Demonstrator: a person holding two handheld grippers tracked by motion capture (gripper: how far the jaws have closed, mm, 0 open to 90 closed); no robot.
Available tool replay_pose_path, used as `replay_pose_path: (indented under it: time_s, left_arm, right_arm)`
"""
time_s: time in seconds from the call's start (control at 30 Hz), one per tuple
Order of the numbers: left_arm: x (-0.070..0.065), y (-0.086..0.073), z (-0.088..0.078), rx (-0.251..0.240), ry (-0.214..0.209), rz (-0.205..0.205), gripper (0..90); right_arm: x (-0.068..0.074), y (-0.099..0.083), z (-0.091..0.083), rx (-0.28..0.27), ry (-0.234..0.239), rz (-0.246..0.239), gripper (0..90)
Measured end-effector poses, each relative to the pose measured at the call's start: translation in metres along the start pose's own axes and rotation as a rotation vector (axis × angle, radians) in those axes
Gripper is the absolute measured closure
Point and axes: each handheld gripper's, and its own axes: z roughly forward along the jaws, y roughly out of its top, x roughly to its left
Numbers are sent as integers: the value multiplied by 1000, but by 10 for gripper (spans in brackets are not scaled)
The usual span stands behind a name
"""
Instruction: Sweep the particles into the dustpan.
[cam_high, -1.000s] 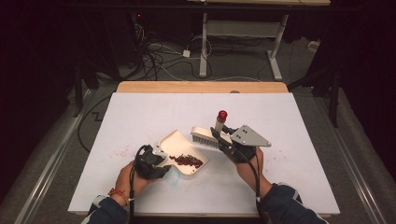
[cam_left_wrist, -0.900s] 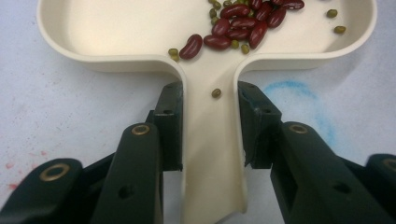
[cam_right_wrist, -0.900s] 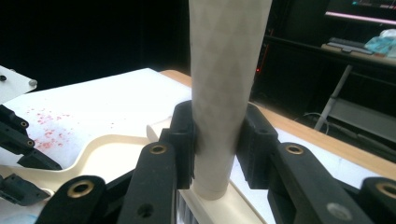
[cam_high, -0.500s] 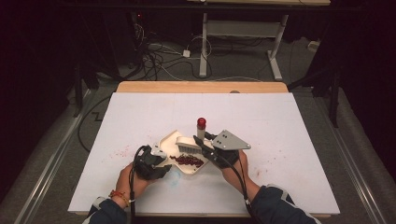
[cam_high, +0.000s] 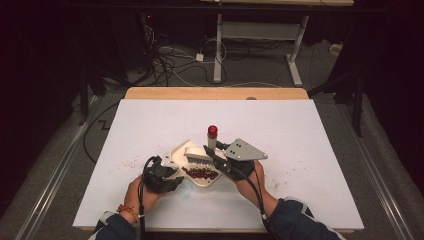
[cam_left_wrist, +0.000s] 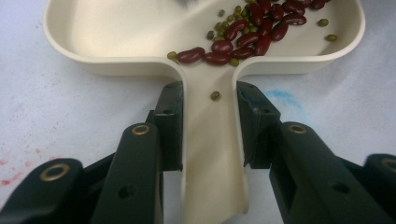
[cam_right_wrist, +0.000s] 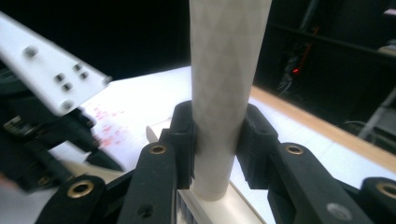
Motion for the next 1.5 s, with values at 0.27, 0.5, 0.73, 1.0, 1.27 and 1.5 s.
replay_pose_path:
  time_s: [0.27, 0.5, 0.73, 1.0, 1.27, 1.5]
  left_arm:
    - [-3, 0, 1, -3, 12, -3, 636]
    - [-6, -2, 2, -8, 17, -24, 636]
    - [-10, -2, 5, -41, 53, -86, 636]
    - [-6, -7, 5, -67, 68, -147, 636]
    - [1, -12, 3, -73, 77, -160, 637]
    - [9, -16, 2, -76, 83, -168, 636]
  right_arm:
    - [-7, -6, 7, 10, -50, -24, 705]
    - [-8, -12, 18, 36, -76, -31, 706]
    - [8, -9, 12, 54, 6, -8, 705]
    - [24, -2, 12, 43, 46, -16, 706]
    - [18, 8, 3, -12, 45, 6, 705]
    - [2, 14, -10, -35, 21, 26, 705]
